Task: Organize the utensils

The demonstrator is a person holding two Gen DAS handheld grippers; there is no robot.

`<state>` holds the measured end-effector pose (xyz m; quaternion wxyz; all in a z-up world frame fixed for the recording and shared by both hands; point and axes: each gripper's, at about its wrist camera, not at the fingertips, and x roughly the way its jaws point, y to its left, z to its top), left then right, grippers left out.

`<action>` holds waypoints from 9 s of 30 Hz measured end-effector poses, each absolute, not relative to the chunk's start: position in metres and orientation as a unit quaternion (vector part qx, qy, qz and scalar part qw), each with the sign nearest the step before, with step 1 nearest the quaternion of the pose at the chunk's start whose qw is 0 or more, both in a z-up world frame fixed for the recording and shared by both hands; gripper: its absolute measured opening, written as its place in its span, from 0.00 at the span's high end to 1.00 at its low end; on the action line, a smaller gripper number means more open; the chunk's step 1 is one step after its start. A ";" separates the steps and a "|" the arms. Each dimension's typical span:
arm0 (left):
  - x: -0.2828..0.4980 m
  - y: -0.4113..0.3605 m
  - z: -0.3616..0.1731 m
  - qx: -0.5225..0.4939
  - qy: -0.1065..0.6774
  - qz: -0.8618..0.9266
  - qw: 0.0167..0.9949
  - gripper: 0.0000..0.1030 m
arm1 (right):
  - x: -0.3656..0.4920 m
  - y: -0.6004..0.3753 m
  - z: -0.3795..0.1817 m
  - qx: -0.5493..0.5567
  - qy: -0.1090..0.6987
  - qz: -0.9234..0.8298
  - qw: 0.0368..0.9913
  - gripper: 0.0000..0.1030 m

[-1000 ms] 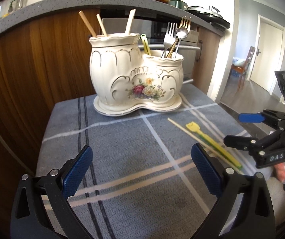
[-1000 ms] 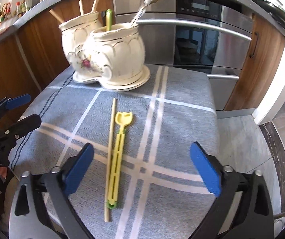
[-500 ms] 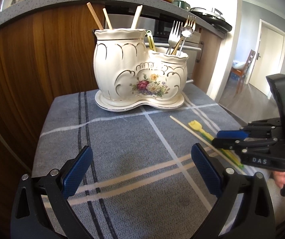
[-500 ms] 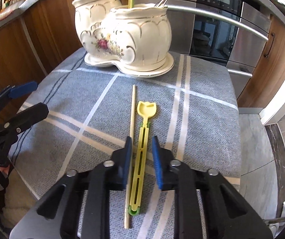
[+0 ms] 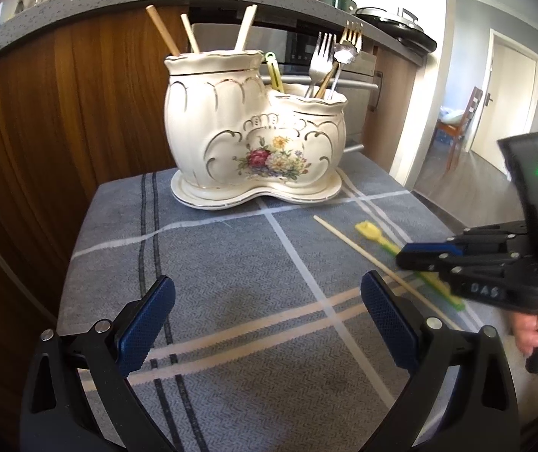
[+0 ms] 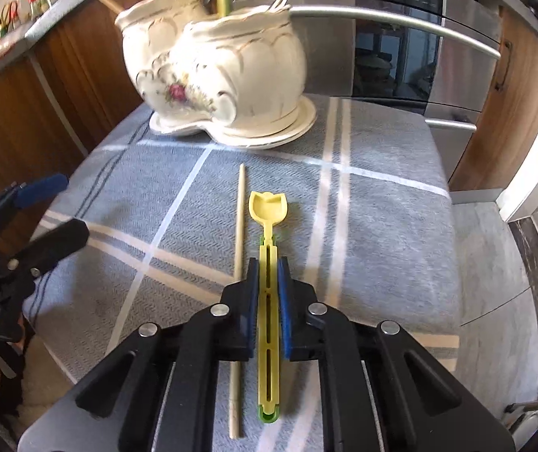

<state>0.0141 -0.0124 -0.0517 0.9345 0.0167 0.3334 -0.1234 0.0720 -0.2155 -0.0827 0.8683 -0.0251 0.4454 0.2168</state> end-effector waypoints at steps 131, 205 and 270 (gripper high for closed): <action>0.098 0.033 0.107 -0.081 0.058 -0.182 0.978 0.96 | 0.142 -0.215 0.072 0.137 0.173 0.285 0.933 0.91; 0.065 0.049 0.050 -0.039 0.089 -0.145 0.985 0.82 | 0.186 -0.170 0.004 0.148 0.150 0.249 0.945 0.92; 0.056 0.050 0.043 -0.074 0.109 -0.169 0.977 0.66 | 0.205 -0.185 0.018 0.170 0.180 0.243 0.938 0.92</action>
